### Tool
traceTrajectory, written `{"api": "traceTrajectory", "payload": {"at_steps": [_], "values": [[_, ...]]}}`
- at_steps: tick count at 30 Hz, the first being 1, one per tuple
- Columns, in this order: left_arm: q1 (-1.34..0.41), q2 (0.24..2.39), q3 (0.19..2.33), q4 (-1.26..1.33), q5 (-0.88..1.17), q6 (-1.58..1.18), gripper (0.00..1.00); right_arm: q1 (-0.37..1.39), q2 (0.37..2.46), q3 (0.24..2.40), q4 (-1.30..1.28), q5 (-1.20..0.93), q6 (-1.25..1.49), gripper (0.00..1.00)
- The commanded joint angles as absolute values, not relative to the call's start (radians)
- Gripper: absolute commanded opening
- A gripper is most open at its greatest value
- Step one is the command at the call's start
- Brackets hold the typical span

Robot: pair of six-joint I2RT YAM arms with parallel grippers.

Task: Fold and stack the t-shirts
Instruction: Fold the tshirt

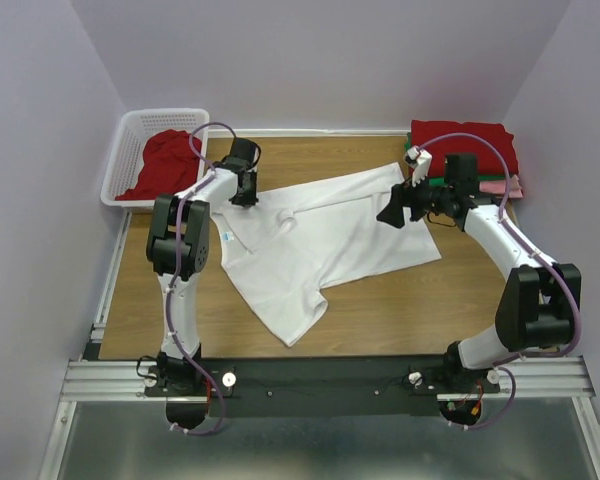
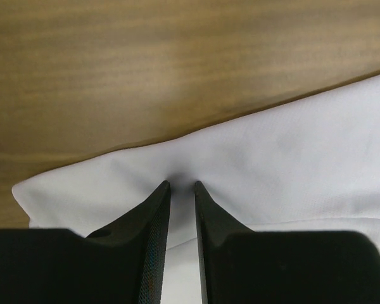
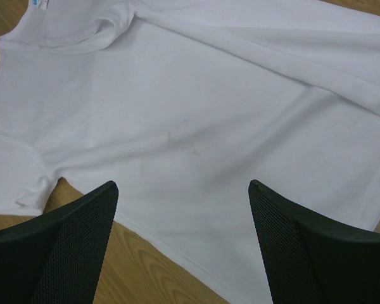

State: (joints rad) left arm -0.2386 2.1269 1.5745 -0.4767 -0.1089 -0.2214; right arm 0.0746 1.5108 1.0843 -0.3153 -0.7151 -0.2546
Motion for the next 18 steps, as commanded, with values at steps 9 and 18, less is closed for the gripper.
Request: {"api": "traceTrajectory", "payload": {"at_steps": [9, 18], "values": [[-0.134, 2.375, 1.894, -0.683, -0.089, -0.184, 0.3, 0.061, 1.493, 1.063, -0.308, -0.778, -0.256, 0.9], [-0.129, 2.343, 1.957, -0.681, 0.084, -0.166, 0.38, 0.058, 1.48, 1.045, -0.31, -0.804, -0.281, 0.9]]}}
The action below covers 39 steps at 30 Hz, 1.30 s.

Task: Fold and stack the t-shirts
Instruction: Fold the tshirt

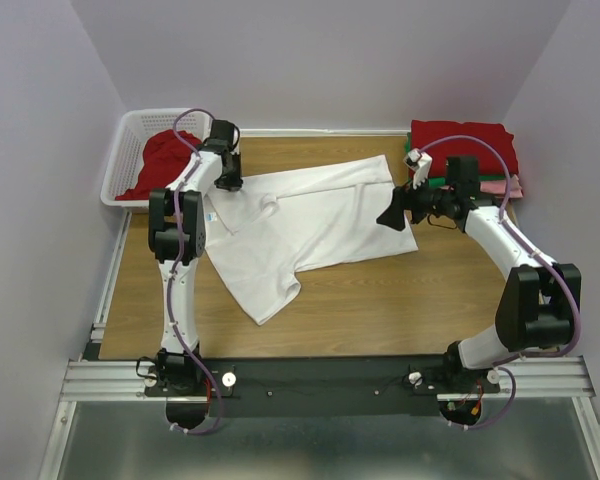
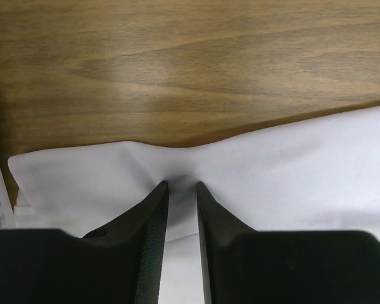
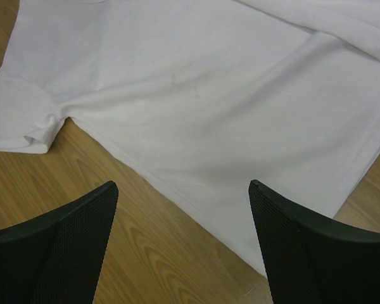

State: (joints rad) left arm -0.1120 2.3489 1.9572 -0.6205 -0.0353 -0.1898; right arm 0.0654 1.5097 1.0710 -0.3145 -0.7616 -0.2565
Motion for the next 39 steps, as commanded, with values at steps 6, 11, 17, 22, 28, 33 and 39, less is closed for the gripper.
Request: {"api": "traceTrajectory", "payload": {"at_steps": [6, 11, 17, 22, 28, 33, 39], "values": [[-0.172, 2.186, 1.963, -0.658, 0.161, -0.167, 0.53, 0.057, 1.437, 1.009, -0.31, -0.834, -0.311, 0.9], [-0.207, 1.992, 1.925, -0.634, 0.14, -0.15, 0.61, 0.057, 1.378, 0.963, -0.313, -0.886, -0.376, 0.91], [-0.218, 1.486, 1.562, -0.381, 0.091, -0.071, 0.79, 0.057, 1.287, 0.888, -0.339, -0.98, -0.507, 1.0], [-0.209, 1.18, 1.168, -0.27, 0.282, -0.066, 0.98, 0.057, 1.214, 0.801, -0.359, -1.081, -0.676, 1.0], [-0.335, 1.066, 0.973, -0.455, 0.332, -0.204, 0.81, 0.058, 1.229, 0.811, -0.475, -1.04, -0.827, 1.0], [-0.486, 1.061, 0.931, -0.72, 0.088, -0.291, 0.78, 0.058, 1.273, 0.859, -0.509, -0.968, -0.79, 1.0], [-0.58, 1.006, 0.862, -0.79, 0.042, -0.422, 0.74, 0.057, 1.282, 0.864, -0.518, -0.954, -0.787, 1.0]]}}
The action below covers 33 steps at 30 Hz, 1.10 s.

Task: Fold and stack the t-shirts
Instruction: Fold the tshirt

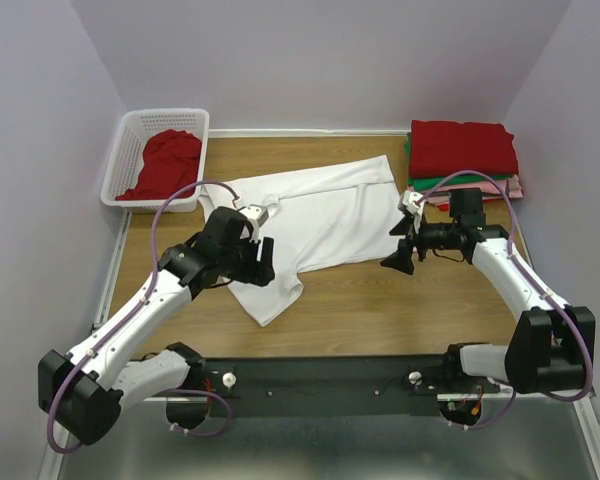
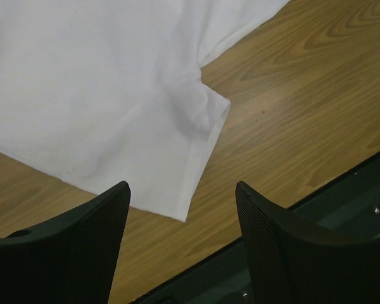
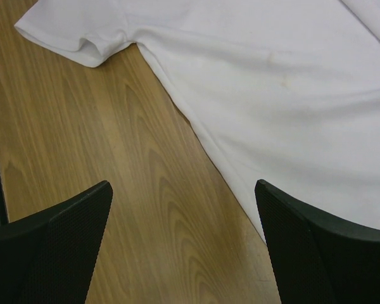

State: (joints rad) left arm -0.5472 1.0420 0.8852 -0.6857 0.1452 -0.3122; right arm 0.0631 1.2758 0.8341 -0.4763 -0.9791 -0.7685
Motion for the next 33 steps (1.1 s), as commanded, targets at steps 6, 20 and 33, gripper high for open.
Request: {"api": "traceTrajectory", "payload": {"at_steps": [6, 20, 33], "values": [[-0.653, 1.061, 0.743, -0.749, 0.01, -0.544, 0.64, 0.054, 1.284, 0.858, -0.518, -0.96, -0.788, 1.0], [-0.722, 1.04, 0.673, -0.706, -0.052, -0.713, 0.63, 0.051, 1.285, 0.857, -0.523, -0.968, -0.787, 1.0], [-0.77, 0.977, 0.546, -0.595, -0.051, -0.937, 0.56, 0.049, 1.284, 0.861, -0.534, -0.977, -0.788, 1.0]]}}
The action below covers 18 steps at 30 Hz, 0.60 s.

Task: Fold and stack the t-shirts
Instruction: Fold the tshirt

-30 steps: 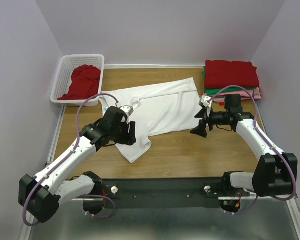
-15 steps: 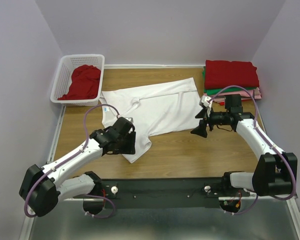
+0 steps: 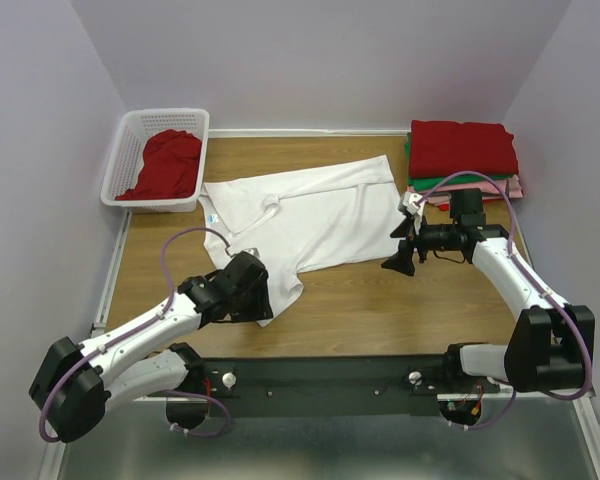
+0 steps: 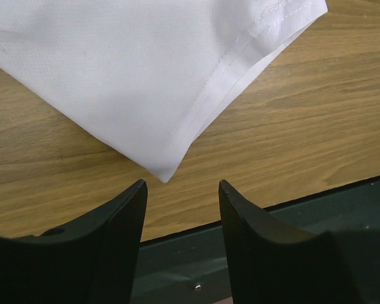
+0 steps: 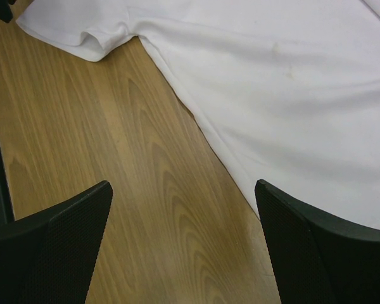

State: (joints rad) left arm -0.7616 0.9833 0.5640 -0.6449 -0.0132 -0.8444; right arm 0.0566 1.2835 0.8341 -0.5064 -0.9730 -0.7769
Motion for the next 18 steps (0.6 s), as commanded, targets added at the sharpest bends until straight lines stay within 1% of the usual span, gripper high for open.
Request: {"api": "traceTrajectory", "payload": {"at_steps": [1, 5, 9, 10, 12, 13, 16, 18], "values": [[-0.77, 0.983, 0.537, -0.589, -0.061, -0.949, 0.56, 0.049, 1.282, 0.861, -0.535, -0.977, -0.792, 1.0], [-0.772, 0.999, 0.535, -0.597, -0.095, -1.018, 0.55, 0.049, 1.281, 0.862, -0.538, -0.979, -0.792, 1.0], [-0.773, 0.947, 0.534, -0.62, -0.126, -1.106, 0.55, 0.048, 1.279, 0.862, -0.538, -0.979, -0.795, 1.0], [-0.776, 0.931, 0.528, -0.624, -0.136, -1.158, 0.52, 0.048, 1.278, 0.862, -0.54, -0.979, -0.793, 1.0], [-0.776, 0.89, 0.528, -0.647, -0.152, -1.204, 0.5, 0.048, 1.278, 0.864, -0.543, -0.98, -0.795, 1.0], [-0.776, 0.882, 0.525, -0.653, -0.159, -1.254, 0.46, 0.046, 1.275, 0.864, -0.542, -0.98, -0.793, 1.0], [-0.776, 0.905, 0.532, -0.669, -0.155, -1.296, 0.45, 0.043, 1.27, 0.865, -0.545, -0.982, -0.795, 1.0], [-0.776, 0.971, 0.543, -0.678, -0.149, -1.296, 0.45, 0.044, 1.27, 0.865, -0.545, -0.98, -0.796, 1.0]]}}
